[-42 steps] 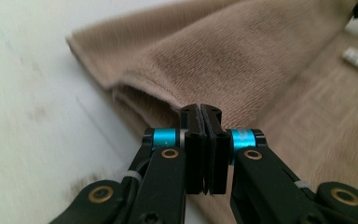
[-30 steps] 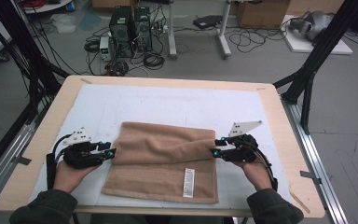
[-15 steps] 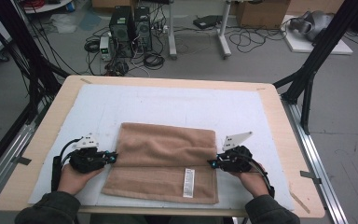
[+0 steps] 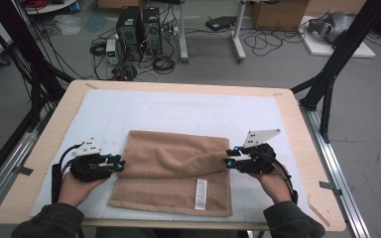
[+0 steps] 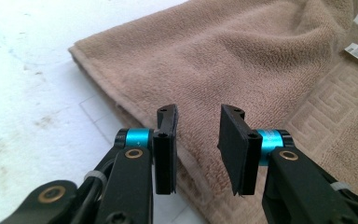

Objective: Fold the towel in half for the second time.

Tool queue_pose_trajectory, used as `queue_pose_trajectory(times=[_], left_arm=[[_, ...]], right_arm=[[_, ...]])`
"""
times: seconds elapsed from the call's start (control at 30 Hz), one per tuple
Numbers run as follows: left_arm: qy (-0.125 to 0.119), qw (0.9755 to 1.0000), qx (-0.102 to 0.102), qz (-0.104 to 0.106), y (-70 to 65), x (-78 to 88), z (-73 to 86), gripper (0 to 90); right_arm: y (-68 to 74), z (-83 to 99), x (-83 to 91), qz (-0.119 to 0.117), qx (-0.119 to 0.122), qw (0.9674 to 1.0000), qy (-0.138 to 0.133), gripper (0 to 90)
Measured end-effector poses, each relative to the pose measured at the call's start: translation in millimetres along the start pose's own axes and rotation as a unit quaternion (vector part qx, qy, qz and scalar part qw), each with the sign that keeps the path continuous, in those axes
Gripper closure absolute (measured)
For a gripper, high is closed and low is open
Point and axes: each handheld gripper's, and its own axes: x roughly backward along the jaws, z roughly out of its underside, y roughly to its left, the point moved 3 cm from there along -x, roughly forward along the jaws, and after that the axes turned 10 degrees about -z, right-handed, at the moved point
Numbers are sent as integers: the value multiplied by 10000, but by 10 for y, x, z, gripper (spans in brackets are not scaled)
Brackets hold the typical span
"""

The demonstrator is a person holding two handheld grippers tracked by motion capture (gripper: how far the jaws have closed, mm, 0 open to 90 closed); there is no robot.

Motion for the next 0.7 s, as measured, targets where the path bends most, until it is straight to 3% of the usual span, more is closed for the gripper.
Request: queue_pose_trajectory(times=[0.13,0.27,0.3,0.37,0.4,0.5,0.57,0.7], left_arm=[[76,9999,-80,54,-34,-61,15,670],[269,9995,-117,63,-29,-156,63,664],[349,9993,-160,47,-31,-172,85,672],[474,9984,-294,49,-40,-194,141,779],[444,9986,-290,56,-41,-191,162,827],[395,9989,-216,87,-32,-151,180,856],[333,9991,-232,147,-47,-109,169,852],[137,9995,-250,156,-46,17,88,780]], right_arm=[[-36,-77,-33,54,55,9999,-76,642],[-104,10,-248,-139,-120,9995,249,644],[-108,56,-305,-271,-156,9991,299,684],[-60,153,-381,-515,-132,9976,433,805],[-26,208,-413,-639,-122,9966,510,816],[53,369,-457,-740,-116,9949,677,831],[73,431,-415,-748,-240,9954,542,829],[106,350,-300,-639,-146,9969,434,761]])
